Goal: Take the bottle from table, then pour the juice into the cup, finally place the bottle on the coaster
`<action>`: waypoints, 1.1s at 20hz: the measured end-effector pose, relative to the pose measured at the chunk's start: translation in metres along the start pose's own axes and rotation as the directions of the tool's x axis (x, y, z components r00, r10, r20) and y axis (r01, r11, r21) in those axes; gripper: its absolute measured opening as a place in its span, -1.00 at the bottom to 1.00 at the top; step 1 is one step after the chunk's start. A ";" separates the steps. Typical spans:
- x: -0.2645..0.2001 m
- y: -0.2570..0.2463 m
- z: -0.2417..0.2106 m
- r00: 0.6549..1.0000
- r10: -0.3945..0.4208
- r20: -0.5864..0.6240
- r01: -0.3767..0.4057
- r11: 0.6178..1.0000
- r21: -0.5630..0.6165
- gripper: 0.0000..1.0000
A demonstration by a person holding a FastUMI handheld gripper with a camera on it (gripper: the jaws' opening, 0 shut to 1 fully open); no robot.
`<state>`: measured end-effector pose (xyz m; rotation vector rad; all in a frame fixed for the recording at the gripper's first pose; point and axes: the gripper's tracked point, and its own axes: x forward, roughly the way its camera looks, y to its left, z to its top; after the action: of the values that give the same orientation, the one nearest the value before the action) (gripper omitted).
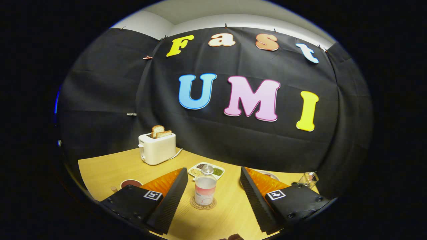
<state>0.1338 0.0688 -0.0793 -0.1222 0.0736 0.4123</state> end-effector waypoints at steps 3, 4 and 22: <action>-0.040 -0.015 0.037 0.997 -0.080 0.017 0.080 0.997 0.021 0.95; -0.054 -0.021 0.046 0.993 -0.113 0.024 0.112 0.993 0.026 0.95; -0.237 -0.086 0.055 0.897 -0.441 -0.002 0.438 0.890 0.128 0.95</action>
<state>-0.0451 -0.0956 0.0069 -0.0062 0.0428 -0.0471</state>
